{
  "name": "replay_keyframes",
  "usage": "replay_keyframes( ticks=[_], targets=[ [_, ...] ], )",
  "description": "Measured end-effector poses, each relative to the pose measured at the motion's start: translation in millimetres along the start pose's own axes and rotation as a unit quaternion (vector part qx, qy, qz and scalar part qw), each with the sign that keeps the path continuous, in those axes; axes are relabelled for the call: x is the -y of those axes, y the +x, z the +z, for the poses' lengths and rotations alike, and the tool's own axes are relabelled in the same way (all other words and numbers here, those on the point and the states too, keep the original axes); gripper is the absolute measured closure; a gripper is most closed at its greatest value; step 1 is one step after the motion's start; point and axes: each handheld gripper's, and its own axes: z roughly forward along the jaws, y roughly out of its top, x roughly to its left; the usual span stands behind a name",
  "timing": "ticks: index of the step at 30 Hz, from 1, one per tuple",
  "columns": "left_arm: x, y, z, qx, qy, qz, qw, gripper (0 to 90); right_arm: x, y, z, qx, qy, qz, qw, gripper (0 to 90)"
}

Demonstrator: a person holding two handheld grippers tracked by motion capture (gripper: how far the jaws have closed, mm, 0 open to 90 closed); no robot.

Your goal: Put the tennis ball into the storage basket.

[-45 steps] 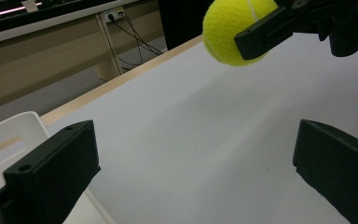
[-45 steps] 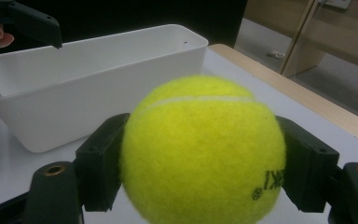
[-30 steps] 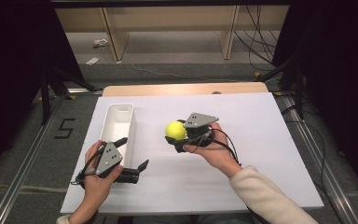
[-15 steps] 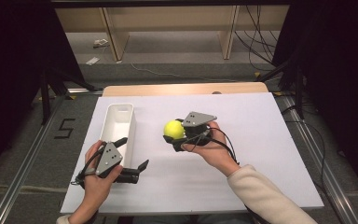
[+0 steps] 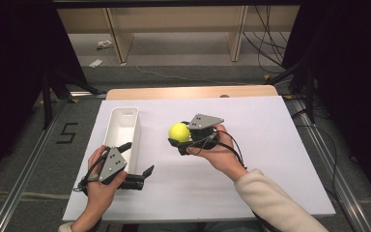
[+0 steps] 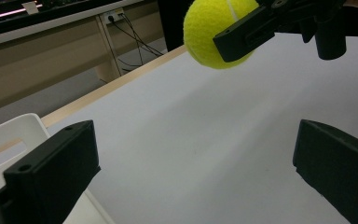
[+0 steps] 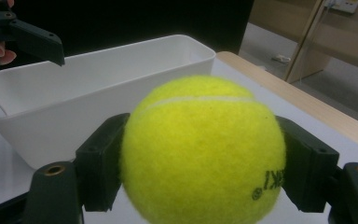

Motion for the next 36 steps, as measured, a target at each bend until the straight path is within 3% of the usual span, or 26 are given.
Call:
replay_keyframes(
  ticks=[36],
  targets=[
    [-0.1, 0.1, -0.5, 0.0, -0.002, -0.001, 1.0, 0.0, -4.4, 0.8, 10.2, 0.0, -0.003, 0.007, 1.0, 26.7]
  ],
)
